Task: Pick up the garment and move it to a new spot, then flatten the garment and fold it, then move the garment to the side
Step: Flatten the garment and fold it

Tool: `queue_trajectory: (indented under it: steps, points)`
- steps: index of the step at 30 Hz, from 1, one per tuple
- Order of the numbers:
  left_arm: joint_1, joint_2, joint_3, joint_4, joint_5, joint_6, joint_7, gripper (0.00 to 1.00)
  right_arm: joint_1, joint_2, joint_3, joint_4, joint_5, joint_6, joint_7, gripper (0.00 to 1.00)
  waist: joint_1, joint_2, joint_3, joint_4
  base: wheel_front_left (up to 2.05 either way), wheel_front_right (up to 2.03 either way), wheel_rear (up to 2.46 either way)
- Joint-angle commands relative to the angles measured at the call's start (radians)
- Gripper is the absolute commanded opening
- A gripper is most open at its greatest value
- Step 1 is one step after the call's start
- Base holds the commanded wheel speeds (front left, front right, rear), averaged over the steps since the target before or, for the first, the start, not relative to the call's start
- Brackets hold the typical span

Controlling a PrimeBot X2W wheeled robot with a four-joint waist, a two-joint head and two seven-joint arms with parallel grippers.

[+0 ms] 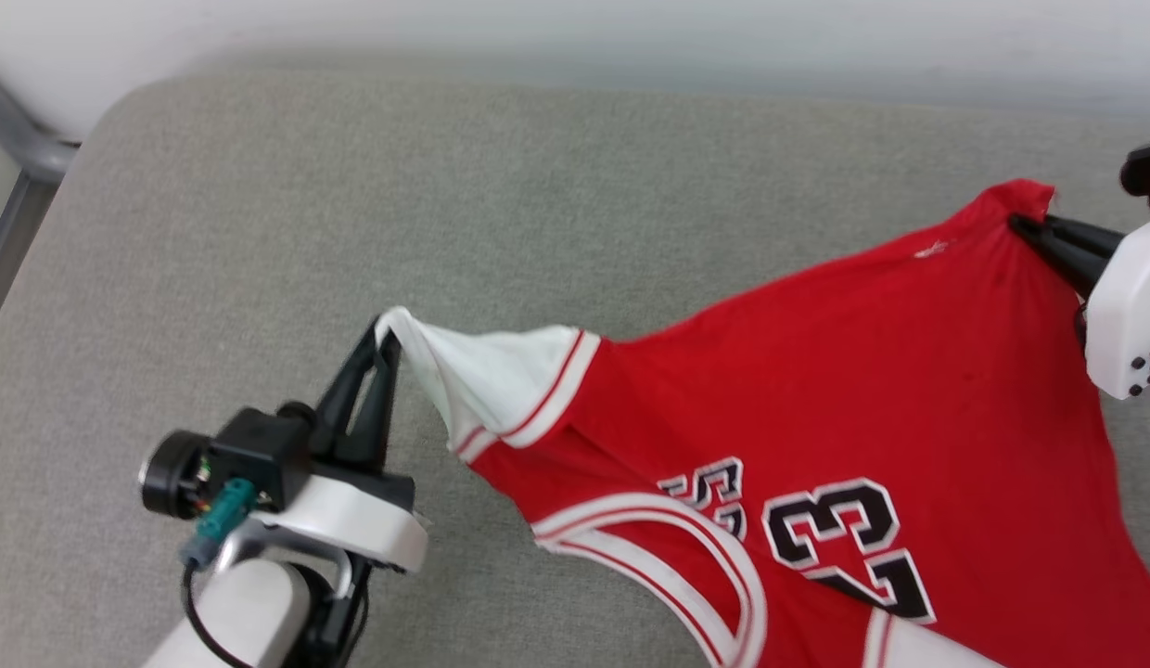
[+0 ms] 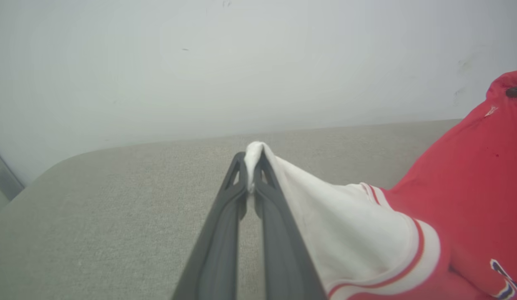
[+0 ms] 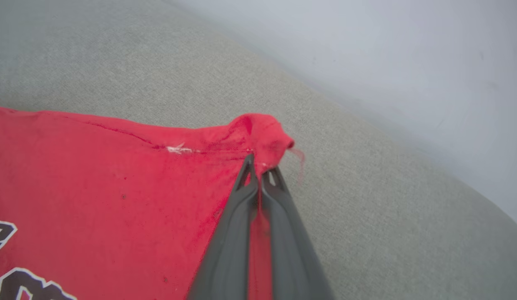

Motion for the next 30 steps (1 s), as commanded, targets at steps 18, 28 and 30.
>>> queue_trajectory:
  steps: [18, 28, 30]
  points:
    - [-0.471, 0.109, 0.064, -0.094, 0.059, -0.093, 0.136, 0.0, 0.058, 0.018, -0.378, -0.223, -0.111, -0.001, -0.099, 0.0, 0.0, 0.0, -0.074, -0.128, 0.0, 0.0, 0.0]
    - [-0.852, 0.064, 0.049, 0.038, 0.096, -0.174, 0.194, 0.0, -0.126, 0.114, -0.502, -0.253, -0.206, -0.001, 0.014, 0.0, 0.0, 0.0, 0.047, -0.163, 0.0, 0.0, 0.0]
    - [-0.936, 0.051, 0.048, 0.088, 0.102, -0.192, 0.198, 0.0, -0.181, 0.129, -0.507, -0.232, -0.224, -0.001, 0.027, 0.0, 0.0, 0.0, 0.081, -0.168, 0.0, 0.0, 0.0]
